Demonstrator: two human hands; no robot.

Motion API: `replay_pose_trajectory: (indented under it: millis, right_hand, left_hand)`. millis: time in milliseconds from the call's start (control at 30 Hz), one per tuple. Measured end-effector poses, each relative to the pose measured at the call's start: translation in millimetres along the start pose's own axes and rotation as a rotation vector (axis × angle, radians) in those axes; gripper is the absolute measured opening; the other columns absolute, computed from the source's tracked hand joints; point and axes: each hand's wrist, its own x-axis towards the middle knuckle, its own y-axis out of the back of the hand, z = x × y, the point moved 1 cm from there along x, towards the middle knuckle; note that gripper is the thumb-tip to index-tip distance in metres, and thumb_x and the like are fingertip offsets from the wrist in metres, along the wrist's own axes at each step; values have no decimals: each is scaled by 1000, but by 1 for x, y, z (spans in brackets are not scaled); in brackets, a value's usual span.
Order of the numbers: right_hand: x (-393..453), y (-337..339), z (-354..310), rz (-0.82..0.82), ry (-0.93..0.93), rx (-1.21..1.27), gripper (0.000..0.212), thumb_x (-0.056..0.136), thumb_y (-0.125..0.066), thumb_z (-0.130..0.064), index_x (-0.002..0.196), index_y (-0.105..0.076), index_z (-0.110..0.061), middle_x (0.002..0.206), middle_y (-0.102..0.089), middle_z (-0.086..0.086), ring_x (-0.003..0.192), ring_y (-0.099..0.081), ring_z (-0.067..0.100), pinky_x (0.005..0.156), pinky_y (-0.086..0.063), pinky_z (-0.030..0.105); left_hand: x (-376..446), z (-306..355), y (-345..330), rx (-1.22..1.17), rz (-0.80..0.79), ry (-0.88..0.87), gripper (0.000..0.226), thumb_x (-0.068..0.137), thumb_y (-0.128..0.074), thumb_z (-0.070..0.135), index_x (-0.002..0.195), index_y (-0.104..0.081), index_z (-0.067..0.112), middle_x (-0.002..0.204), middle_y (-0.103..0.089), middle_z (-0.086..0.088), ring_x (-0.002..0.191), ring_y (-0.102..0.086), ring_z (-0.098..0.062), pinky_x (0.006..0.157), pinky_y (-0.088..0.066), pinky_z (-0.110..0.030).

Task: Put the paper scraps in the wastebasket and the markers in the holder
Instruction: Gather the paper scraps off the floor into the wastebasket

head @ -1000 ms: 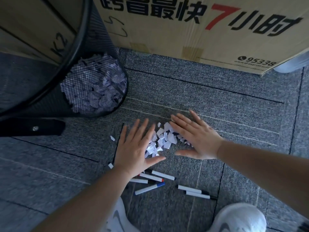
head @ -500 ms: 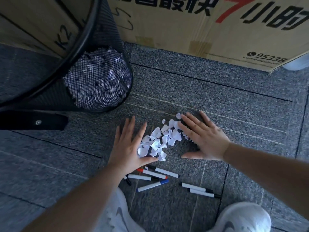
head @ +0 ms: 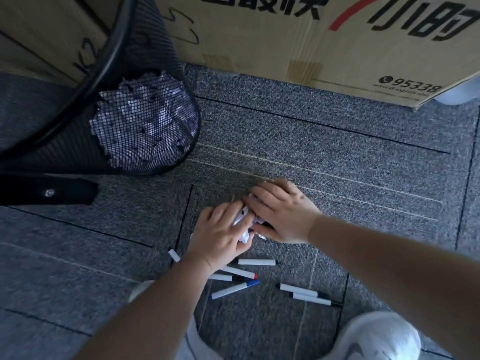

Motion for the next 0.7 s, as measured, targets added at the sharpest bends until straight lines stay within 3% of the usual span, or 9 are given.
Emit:
replay_pose_trajectory:
  millis: [167,267,400,500,567,633,700]
  right_hand:
    - [-3,3,-1,75,112,-25,24,92,-49,-42,102,-53,-20,97,-63,2,88,-57,25,84,-44,38]
    - [-1,6,-6,-24,132,5,17,91,-55,-34,89,-53,-18,76,-61,-1,64,-58,21,66,-51,33]
    - [3,12,-8,-233,132,18,17,87,-64,-24,80,-55,-12,55,-51,-1,43,-52,19,42,-49,28]
    - [9,26,-9,-385,110,63,12,87,-62,-20,83,-58,-9,51,-47,0,42,-51,17,42,-47,22]
    - [11,36,-7,-485,42,71,12,95,-50,-19,94,-55,-8,57,-49,2,51,-56,18,48,-48,22]
    - [11,47,0,-493,-66,99,16,99,-40,-18,103,-51,-9,62,-50,1,57,-60,19,52,-53,25]
    - [11,61,9,-458,-174,130,21,101,-36,-20,110,-51,-9,67,-50,-1,60,-58,19,56,-55,29]
  left_hand:
    - [5,1,8,31,-31,-38,21,80,-50,26,99,-50,15,82,-60,-4,67,-55,-23,54,-43,-31]
    - [10,-1,11,23,-105,-82,20,78,-55,23,93,-47,12,70,-56,-2,53,-53,-20,38,-39,-25]
    - [24,-10,21,-16,-341,-115,27,66,-71,17,82,-50,10,59,-54,-2,32,-48,-16,28,-34,-18]
    - [31,-11,33,31,-551,-52,10,85,-54,8,95,-51,6,75,-60,-7,46,-58,-19,39,-45,-26]
    - [32,-13,39,45,-626,-35,21,94,-35,4,113,-44,6,86,-58,-8,60,-59,-21,49,-44,-30]
    - [37,-15,48,6,-634,7,24,95,-32,4,117,-41,6,73,-48,-1,57,-50,-17,48,-41,-29]
    - [44,-15,59,-6,-654,59,16,94,-35,6,108,-43,7,62,-35,4,51,-42,-13,45,-37,-28]
